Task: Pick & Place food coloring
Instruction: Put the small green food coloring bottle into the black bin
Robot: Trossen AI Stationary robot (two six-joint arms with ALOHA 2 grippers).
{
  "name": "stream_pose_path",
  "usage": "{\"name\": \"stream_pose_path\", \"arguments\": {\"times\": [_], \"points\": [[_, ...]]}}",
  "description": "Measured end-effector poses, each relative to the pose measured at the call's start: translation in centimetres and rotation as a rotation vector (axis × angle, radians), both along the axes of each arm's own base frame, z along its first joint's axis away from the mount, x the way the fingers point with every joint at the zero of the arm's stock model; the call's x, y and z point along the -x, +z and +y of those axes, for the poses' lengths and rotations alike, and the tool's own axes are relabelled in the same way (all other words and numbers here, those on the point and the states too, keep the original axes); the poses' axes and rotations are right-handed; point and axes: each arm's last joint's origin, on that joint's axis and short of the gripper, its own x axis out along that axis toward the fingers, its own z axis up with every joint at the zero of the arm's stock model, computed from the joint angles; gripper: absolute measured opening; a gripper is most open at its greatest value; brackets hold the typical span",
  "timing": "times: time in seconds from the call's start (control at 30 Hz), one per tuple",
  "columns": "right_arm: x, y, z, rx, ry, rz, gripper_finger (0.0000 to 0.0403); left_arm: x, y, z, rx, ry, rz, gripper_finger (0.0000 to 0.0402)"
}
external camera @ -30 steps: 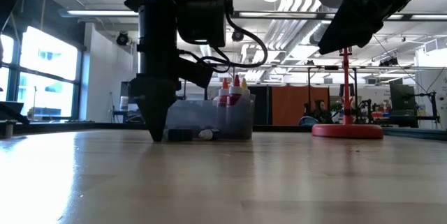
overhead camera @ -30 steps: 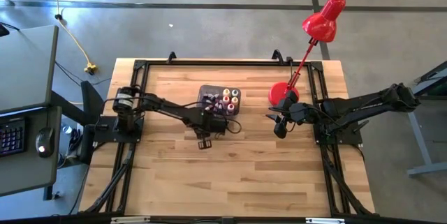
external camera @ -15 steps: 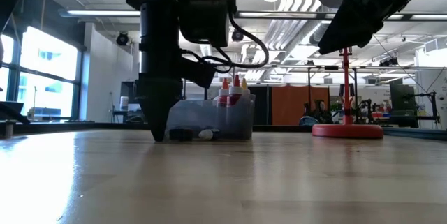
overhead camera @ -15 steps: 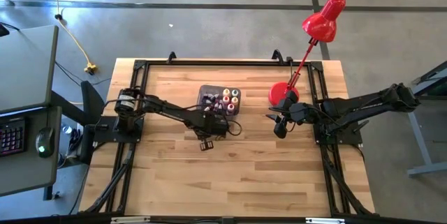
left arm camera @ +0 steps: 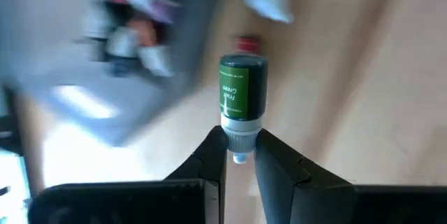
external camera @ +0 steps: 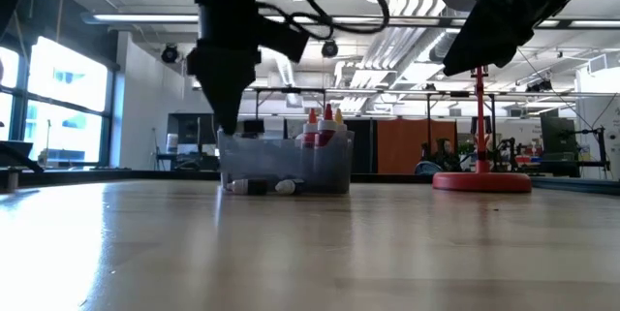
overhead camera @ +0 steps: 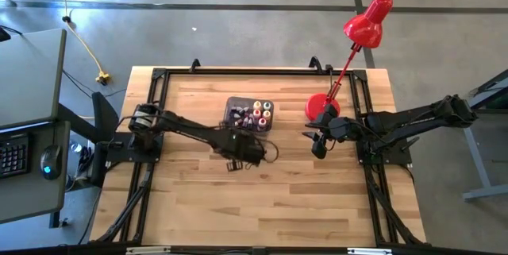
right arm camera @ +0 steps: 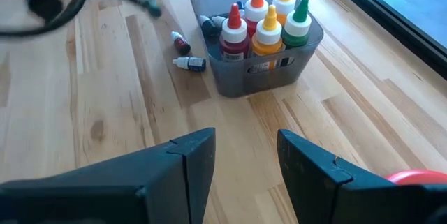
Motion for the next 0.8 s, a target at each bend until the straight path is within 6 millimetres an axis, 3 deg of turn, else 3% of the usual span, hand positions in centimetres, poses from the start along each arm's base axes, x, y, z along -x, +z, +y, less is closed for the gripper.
{"name": "stream_pose_path", "arguments": {"times": [0.27, 0.5, 0.8], "points": [[0.0, 0.0, 0.0, 0.0, 0.0, 0.0, 0.0149, -1.3, 3.0, 5.3, -0.079, -0.033, 0.012, 0.0047], [0.0, 0.0, 0.0, 0.0, 0.001, 0.0, 0.0149, -1.5, 2.1, 10.9, 0.118, -0.015, 0.04, 0.0047], [0.0, 0.0, 0.0, 0.004, 0.007, 0.006, 0.0149, -2.0, 0.9, 13.3, 0.159, -0.085, 0.048, 0.0047]]}}
